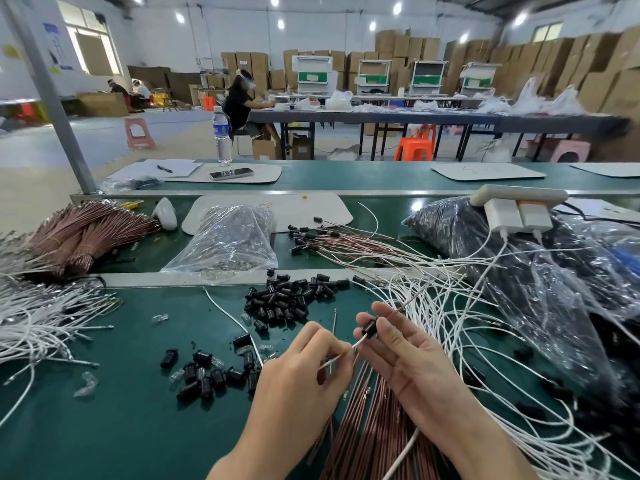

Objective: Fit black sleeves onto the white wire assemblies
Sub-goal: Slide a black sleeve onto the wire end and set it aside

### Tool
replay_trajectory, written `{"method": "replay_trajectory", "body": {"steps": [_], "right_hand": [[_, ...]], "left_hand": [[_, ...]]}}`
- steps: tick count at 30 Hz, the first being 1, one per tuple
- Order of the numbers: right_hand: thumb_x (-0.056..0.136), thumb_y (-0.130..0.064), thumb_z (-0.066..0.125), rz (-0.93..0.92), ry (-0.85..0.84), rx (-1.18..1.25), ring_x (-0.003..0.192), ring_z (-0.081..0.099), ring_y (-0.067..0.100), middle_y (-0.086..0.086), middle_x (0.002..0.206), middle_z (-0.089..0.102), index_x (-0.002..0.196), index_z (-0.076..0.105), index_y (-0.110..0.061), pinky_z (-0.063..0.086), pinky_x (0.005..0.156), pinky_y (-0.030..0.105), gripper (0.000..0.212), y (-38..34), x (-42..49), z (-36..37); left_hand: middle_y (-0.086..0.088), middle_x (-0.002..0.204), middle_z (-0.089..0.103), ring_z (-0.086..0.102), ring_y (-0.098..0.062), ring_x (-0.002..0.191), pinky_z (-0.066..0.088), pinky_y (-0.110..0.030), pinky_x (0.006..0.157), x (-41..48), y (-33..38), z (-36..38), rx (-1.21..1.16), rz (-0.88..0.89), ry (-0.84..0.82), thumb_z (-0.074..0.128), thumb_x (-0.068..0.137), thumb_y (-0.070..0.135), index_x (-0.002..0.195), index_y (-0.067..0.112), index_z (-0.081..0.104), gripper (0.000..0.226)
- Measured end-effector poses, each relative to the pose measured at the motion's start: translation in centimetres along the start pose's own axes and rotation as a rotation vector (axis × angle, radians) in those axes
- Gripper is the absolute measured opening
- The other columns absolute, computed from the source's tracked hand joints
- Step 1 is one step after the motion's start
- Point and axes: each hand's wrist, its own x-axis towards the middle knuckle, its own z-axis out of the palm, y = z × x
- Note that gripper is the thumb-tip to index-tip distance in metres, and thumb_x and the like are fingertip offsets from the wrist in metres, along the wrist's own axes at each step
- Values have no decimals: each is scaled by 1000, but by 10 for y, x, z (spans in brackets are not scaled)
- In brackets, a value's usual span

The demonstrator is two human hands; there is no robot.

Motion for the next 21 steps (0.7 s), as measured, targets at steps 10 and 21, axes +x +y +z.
{"method": "replay_trajectory", "body": {"steps": [10, 21], "right_hand": [[84, -4, 67, 25, -37, 40, 97, 74, 29, 22, 119, 71, 111, 75, -4, 62, 73, 32, 28, -2, 0, -2], [84, -8, 68, 44, -47, -10, 95, 74, 25, 21, 119, 71, 111, 76, -7, 61, 75, 31, 28, -2, 0, -4]], "left_hand": [[12, 84, 51, 56, -13, 62, 47, -33, 51, 0, 0, 0, -22, -4, -2, 60, 96, 36, 82, 30, 52, 17], [14, 86, 52, 57, -14, 66, 50, -32, 55, -2, -2, 0, -19, -13, -40, 60, 94, 36, 84, 34, 49, 15]]}}
